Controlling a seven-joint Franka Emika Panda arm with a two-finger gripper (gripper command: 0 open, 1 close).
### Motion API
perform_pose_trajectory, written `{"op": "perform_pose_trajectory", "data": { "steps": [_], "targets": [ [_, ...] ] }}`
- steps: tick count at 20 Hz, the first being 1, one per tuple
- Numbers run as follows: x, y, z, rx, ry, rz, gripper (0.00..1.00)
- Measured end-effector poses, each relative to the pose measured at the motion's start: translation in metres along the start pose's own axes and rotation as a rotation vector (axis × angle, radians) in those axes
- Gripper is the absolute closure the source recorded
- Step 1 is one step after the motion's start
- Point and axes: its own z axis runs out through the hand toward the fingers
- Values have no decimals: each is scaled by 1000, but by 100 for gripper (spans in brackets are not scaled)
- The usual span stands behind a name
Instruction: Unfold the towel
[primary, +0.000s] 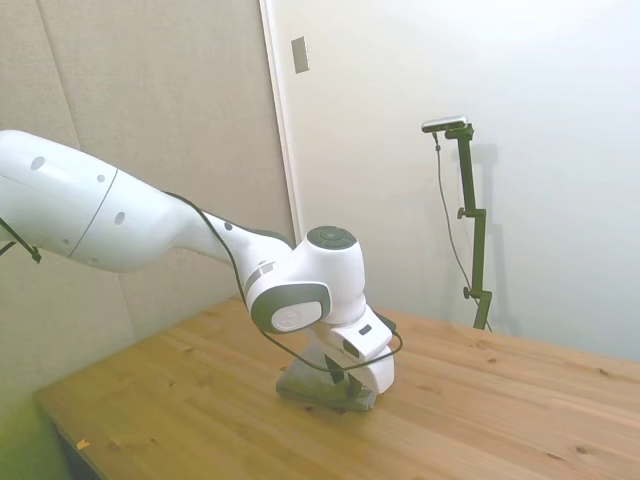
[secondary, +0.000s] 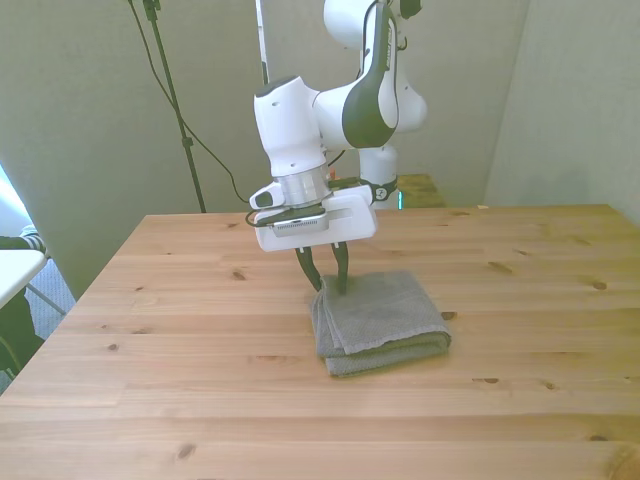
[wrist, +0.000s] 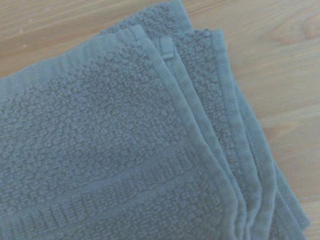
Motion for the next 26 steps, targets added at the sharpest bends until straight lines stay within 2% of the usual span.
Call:
{"op": "perform_pose_trajectory", "data": {
  "steps": [10,15,20,26],
  "targets": [
    [-3,-5,-10,22,7,-6,100],
    [-15,-21,-19,41,12,-41,100],
    [-47,-54,-29,82,40,-114,100],
    [-116,-99,-30,107,8,-241,100]
  ]
}}
